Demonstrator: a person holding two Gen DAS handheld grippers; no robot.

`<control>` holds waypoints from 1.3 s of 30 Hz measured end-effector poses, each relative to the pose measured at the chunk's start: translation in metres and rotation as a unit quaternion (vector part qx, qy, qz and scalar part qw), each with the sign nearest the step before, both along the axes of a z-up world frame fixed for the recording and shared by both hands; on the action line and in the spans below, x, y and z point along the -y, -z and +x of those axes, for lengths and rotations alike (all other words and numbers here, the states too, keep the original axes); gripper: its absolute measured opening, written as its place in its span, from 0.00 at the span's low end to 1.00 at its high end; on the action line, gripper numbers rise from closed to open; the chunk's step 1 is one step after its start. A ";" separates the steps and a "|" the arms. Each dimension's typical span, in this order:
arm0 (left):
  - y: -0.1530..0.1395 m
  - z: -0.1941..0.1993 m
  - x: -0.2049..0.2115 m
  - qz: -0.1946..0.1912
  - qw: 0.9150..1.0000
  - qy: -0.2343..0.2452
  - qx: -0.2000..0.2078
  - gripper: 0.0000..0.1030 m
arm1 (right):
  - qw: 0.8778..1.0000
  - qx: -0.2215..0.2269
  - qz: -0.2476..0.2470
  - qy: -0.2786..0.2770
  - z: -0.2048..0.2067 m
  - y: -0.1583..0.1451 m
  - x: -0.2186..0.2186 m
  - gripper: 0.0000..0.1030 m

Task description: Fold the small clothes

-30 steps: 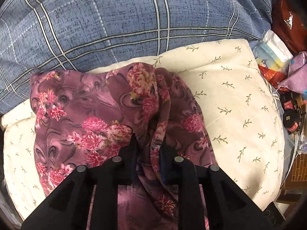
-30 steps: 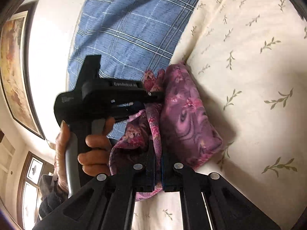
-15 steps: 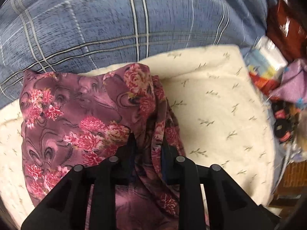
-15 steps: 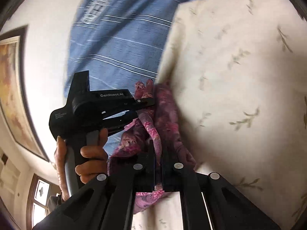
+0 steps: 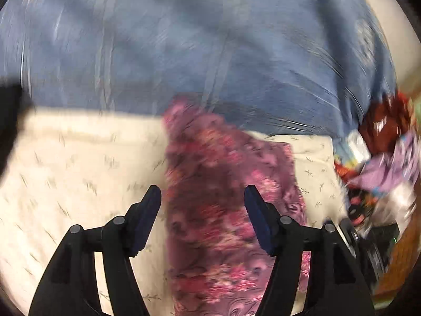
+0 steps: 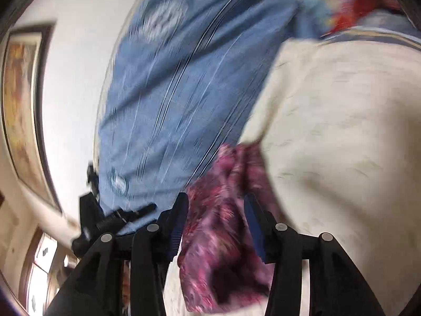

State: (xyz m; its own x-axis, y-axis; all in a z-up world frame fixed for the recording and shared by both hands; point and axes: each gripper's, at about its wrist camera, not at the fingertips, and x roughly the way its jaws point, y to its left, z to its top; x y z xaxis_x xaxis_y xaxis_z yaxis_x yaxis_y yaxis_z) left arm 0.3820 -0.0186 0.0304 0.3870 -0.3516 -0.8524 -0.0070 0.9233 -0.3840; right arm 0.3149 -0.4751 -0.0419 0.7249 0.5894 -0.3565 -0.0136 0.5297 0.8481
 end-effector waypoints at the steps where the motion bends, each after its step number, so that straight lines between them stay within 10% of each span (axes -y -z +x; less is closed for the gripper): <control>1: 0.011 0.003 -0.003 -0.021 1.000 -0.011 -0.012 0.63 | 1.000 -0.010 -0.016 -0.006 0.016 -0.003 -0.004 0.46; 10: 0.051 0.023 0.009 -0.087 0.995 -0.012 -0.049 0.61 | 0.972 -0.128 -0.176 -0.093 0.120 0.023 -0.063 0.37; 11: 0.048 0.023 0.015 -0.088 0.995 -0.006 -0.042 0.58 | 0.973 -0.115 -0.174 -0.101 0.120 0.021 -0.066 0.11; 15: 0.039 0.027 0.024 -0.051 0.999 -0.008 0.014 0.35 | 0.974 0.004 -0.205 -0.094 0.106 -0.017 -0.063 0.10; 18: 0.066 0.041 0.037 0.001 1.000 -0.006 -0.022 0.30 | 0.970 -0.054 -0.222 -0.087 0.120 0.007 -0.054 0.10; 23: 0.070 0.042 0.052 0.044 0.999 0.007 -0.007 0.31 | 0.970 -0.096 -0.205 -0.090 0.128 0.049 -0.041 0.14; 34: 0.051 -0.049 0.022 -0.076 0.996 0.025 -0.030 0.42 | 0.979 -0.099 -0.110 -0.138 0.062 0.033 -0.026 0.52; 37: 0.048 -0.063 0.021 -0.078 0.997 0.014 -0.024 0.42 | 0.959 -0.064 -0.232 -0.153 0.045 0.015 -0.054 0.16; 39: 0.055 -0.067 0.020 -0.076 0.997 0.005 -0.024 0.45 | 0.959 -0.015 -0.246 -0.140 0.029 -0.004 -0.051 0.12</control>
State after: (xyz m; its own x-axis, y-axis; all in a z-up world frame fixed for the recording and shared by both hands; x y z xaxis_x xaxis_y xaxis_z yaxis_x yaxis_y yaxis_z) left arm 0.3151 -0.0383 -0.0250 0.3433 -0.4811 -0.8067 -0.0195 0.8550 -0.5182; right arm 0.3434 -0.4242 -0.0376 0.5483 0.5143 -0.6594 -0.1925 0.8450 0.4990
